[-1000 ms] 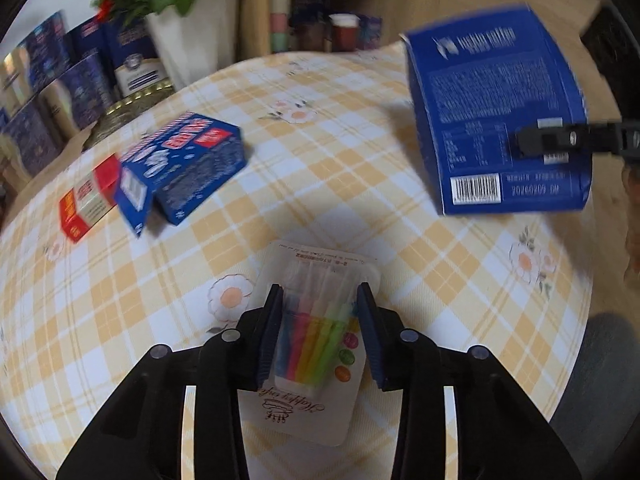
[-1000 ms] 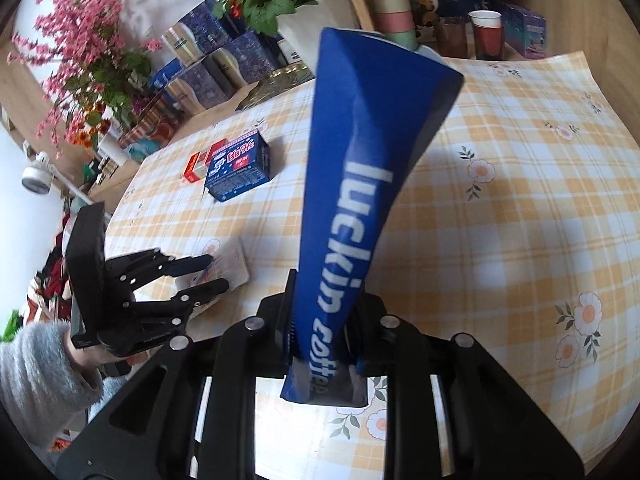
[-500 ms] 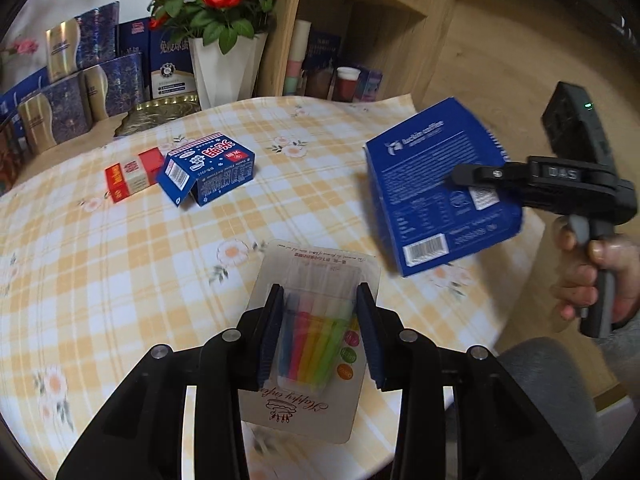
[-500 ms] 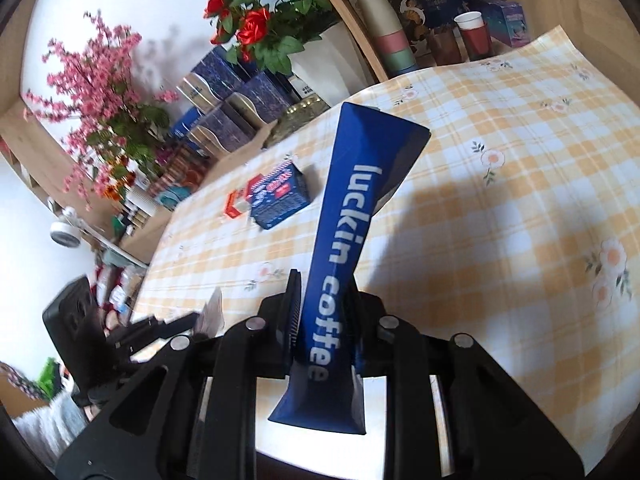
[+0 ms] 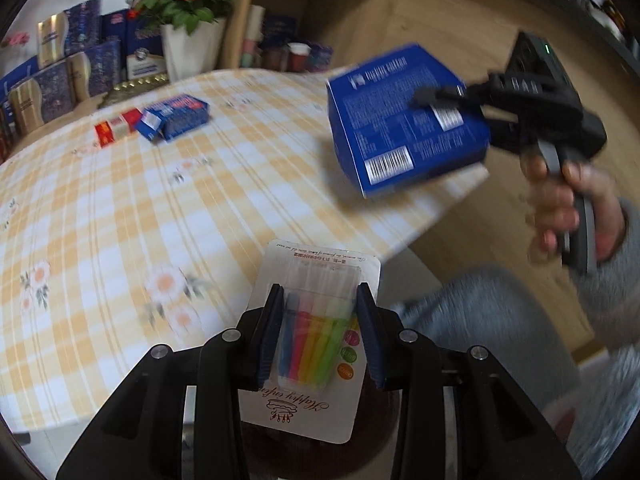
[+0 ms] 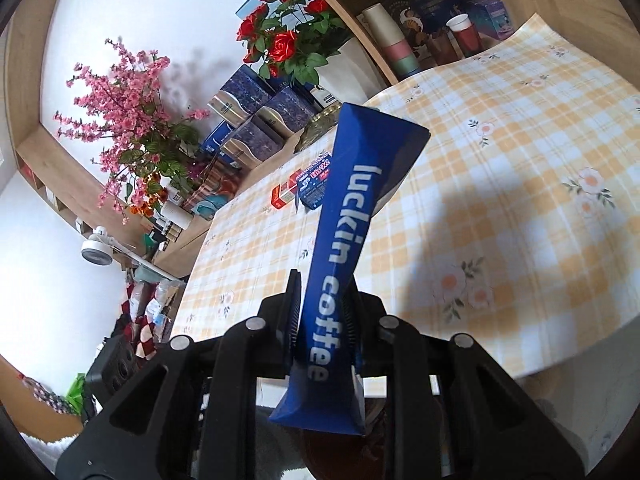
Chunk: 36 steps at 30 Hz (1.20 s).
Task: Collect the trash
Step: 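Lower the candle pack and coffee stick into the brown bin and release both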
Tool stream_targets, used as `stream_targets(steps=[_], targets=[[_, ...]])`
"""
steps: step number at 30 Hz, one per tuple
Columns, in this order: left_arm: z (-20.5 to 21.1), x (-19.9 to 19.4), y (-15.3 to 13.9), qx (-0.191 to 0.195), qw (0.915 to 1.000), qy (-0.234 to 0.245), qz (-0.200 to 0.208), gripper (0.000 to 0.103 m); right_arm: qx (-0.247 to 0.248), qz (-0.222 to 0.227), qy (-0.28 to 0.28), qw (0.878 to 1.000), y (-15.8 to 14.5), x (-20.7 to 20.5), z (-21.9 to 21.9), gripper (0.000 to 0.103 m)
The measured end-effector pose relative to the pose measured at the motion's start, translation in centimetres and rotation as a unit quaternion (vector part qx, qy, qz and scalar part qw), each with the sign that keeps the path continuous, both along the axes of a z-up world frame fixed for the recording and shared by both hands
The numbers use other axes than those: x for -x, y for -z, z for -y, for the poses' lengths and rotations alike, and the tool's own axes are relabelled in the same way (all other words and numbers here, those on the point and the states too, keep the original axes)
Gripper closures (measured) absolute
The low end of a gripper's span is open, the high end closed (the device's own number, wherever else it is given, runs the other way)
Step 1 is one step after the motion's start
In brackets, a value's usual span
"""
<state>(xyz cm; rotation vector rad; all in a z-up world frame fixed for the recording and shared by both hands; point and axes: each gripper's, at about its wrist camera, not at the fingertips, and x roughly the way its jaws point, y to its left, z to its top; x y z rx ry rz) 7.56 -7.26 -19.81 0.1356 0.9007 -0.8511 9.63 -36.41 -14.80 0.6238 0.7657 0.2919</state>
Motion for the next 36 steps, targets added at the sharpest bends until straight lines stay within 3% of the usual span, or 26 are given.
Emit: stream_targets(steps=[6, 20, 21, 23, 26, 30, 32, 36], targets=[[0.9, 2.9, 3.3, -0.053, 0.997, 0.043, -0.036, 0.067, 0.012, -0.005, 0.003, 1.0, 0.3, 2.8, 0.1, 0.079], [3.4, 2.7, 11.0, -0.136, 0.9828, 0.033, -0.121, 0.064, 0.017, -0.022, -0.002, 1.0, 1.3, 6.0, 0.1, 0.079], [3.5, 2.8, 11.0, -0.137, 0.983, 0.028, -0.118, 0.061, 0.021, -0.024, -0.005, 0.999, 1.3, 6.2, -0.1, 0.079], [3.5, 2.9, 10.5, -0.127, 0.9861, 0.024, -0.105, 0.036, 0.024, -0.025, -0.014, 0.999, 1.3, 6.5, -0.6, 0.079], [2.6, 3.1, 8.8, -0.101, 0.9919, 0.0, -0.077, 0.027, 0.022, -0.027, -0.031, 0.999, 1.3, 6.9, -1.4, 0.079], [-0.5, 3.6, 4.7, -0.04, 0.996, -0.078, -0.016, 0.023, 0.019, -0.036, -0.062, 0.997, 1.8, 7.7, -3.1, 0.079], [-2.3, 4.5, 2.7, -0.015, 0.9929, -0.115, 0.026, 0.014, 0.018, -0.039, -0.082, 0.996, 2.1, 8.3, -4.3, 0.079], [-5.7, 5.8, 0.4, -0.01, 0.9796, -0.184, 0.081, 0.009, 0.014, -0.06, -0.13, 0.99, 3.7, 9.2, -7.1, 0.079]])
